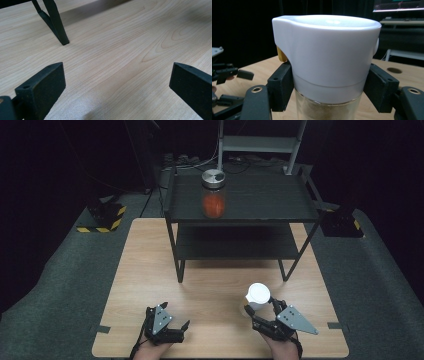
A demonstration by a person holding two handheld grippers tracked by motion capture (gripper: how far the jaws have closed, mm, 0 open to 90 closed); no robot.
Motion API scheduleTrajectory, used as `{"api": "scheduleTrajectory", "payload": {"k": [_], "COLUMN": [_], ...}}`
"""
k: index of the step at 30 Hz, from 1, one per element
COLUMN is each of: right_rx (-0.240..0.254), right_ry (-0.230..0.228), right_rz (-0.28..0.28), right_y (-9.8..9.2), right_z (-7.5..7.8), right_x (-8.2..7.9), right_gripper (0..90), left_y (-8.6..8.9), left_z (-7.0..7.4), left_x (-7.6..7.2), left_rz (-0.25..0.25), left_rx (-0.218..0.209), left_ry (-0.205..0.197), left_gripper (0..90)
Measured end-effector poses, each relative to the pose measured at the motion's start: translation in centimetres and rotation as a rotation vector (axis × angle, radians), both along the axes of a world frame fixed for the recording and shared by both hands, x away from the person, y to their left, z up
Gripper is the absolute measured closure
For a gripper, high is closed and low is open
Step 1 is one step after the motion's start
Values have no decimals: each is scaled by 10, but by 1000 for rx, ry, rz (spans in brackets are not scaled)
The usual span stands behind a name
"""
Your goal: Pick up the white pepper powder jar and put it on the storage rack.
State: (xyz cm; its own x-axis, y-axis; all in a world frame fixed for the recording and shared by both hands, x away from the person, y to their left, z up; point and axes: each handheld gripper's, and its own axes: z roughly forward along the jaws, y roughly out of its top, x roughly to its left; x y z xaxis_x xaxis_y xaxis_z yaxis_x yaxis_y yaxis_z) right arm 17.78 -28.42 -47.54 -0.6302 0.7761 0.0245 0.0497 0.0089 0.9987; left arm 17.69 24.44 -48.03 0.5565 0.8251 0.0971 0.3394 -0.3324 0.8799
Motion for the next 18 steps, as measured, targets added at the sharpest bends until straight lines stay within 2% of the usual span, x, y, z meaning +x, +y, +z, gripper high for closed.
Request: {"api": "scheduleTrajectory", "payload": {"k": [9,18], "right_rx": [28,11], "right_ry": [-37,-75], "right_rz": [-30,-41], "right_y": [-12,-15], "right_z": [15,38], "right_x": [-5,-3], "right_gripper": [300,300], "left_y": [0,1], "left_z": [0,-1], "left_x": [0,0], "left_rz": [2,1], "left_rx": [-2,-8], "left_ry": [0,0], "left_gripper": [6,6]}}
